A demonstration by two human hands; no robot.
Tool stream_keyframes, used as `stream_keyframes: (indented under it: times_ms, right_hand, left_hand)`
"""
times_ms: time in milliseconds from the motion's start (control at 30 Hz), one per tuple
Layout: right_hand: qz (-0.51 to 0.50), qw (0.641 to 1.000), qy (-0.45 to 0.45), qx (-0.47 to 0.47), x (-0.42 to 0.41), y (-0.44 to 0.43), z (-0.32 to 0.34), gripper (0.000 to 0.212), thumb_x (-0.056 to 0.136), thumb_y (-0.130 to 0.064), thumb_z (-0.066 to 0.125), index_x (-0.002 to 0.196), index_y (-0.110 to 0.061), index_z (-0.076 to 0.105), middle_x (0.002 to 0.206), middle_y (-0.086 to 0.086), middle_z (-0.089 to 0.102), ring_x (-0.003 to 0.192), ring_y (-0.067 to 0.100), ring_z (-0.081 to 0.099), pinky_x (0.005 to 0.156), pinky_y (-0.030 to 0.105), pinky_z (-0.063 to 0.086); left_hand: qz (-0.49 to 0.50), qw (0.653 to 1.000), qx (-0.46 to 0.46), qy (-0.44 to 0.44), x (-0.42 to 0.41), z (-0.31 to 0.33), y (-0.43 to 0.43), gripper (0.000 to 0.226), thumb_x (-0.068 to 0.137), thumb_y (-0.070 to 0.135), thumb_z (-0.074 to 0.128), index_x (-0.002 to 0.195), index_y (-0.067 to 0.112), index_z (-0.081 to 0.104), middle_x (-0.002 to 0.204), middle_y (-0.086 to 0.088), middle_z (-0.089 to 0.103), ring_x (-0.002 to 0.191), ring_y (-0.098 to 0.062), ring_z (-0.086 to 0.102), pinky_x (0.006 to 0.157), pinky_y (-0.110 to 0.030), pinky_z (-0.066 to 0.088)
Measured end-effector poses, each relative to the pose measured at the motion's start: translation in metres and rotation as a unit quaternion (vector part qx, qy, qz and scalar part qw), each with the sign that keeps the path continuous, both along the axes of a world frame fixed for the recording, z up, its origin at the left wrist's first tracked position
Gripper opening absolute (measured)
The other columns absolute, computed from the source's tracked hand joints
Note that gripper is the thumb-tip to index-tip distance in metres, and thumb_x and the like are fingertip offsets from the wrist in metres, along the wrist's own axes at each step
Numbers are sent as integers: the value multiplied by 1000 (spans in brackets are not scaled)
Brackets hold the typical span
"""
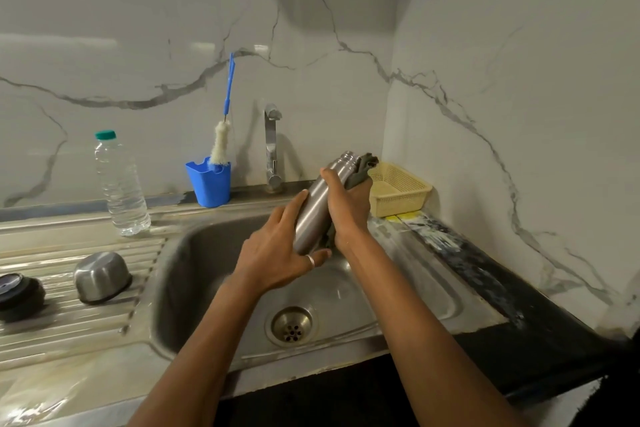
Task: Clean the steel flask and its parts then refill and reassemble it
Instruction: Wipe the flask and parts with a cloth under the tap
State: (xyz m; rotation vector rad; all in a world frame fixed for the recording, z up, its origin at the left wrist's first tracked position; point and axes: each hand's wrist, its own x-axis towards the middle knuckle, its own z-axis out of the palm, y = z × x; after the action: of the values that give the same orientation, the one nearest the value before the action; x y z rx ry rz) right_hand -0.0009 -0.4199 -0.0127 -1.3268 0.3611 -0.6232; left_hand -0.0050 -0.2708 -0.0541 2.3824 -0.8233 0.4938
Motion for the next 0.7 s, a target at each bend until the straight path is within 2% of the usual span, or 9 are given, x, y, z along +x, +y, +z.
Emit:
stream_keyframes:
  times_ms: [67, 167, 200, 267, 333, 400, 533, 633, 700]
  right_hand:
    - [-10, 999, -12, -29, 0, 1, 1, 52, 84, -38, 77, 122, -22, 45, 104, -2, 64, 89, 14, 65, 68, 28, 53]
    - [11, 1000, -3, -23, 3, 4, 1, 61, 77, -41, 83, 123, -21, 49, 103, -2, 66, 89, 15, 69, 73, 32, 57]
    - [35, 999, 10, -4, 3, 4, 2, 68, 70, -45, 86, 124, -20, 52, 104, 1, 70, 88, 18, 72, 74, 35, 61]
    - [90, 995, 16, 37, 2, 0, 1, 71, 64, -44, 90, 121, -13, 62, 104, 10, 75, 85, 25, 75, 76, 45, 64]
    - [115, 991, -6, 71, 1, -5, 2, 57, 69, -32, 90, 114, -6, 67, 99, 14, 75, 81, 27, 74, 75, 47, 64]
    - [98, 992, -8, 85, -1, -8, 4, 54, 70, -28, 89, 115, -7, 66, 101, 15, 75, 80, 26, 74, 67, 40, 64]
    - [-3, 999, -1, 33, 6, -3, 0, 58, 73, -28, 86, 119, -20, 52, 100, 2, 68, 85, 19, 70, 70, 32, 58]
    - [1, 999, 14, -39, 7, -4, -2, 60, 71, -36, 87, 118, -23, 52, 101, -1, 68, 86, 18, 69, 73, 34, 58]
    - [86, 996, 6, 12, 6, -7, -3, 70, 64, -43, 90, 120, -17, 58, 108, 8, 74, 88, 24, 74, 77, 41, 62]
  left_hand:
    - [9, 1000, 9, 18, 1, -2, -4, 115, 76, 57, 79, 159, 36, 3, 154, -2, 37, 117, -24, 57, 92, -39, 53]
    - [-40, 989, -85, 114, 5, -1, -2, 109, 71, 42, 85, 155, 36, 17, 139, -3, 51, 103, -19, 62, 82, -34, 58]
    - [-81, 965, -148, 200, 4, 0, -1, 102, 72, 34, 86, 153, 35, 24, 135, -4, 54, 101, -18, 64, 79, -31, 57]
    - [-180, 848, -282, 410, 0, 1, 0, 91, 70, 25, 87, 146, 33, 39, 132, -13, 60, 103, -25, 68, 78, -35, 58]
    - [-218, 774, -331, 493, -1, 1, 4, 88, 65, 28, 88, 143, 34, 46, 132, -17, 61, 106, -33, 67, 81, -44, 57]
    - [-199, 793, -321, 479, 2, 2, 4, 86, 66, 31, 85, 142, 34, 46, 130, -14, 61, 108, -32, 67, 83, -46, 59]
    - [-39, 979, -85, 180, -2, -2, -11, 106, 62, 43, 87, 150, 28, 30, 131, 1, 53, 104, -17, 62, 81, -38, 61]
    - [22, 994, 5, 104, -7, -9, -20, 113, 63, 45, 88, 152, 19, 23, 133, -1, 51, 105, -20, 60, 84, -40, 58]
    - [-64, 956, -129, 255, -5, -3, -15, 101, 64, 36, 88, 147, 18, 34, 128, -5, 59, 100, -20, 65, 79, -36, 59]
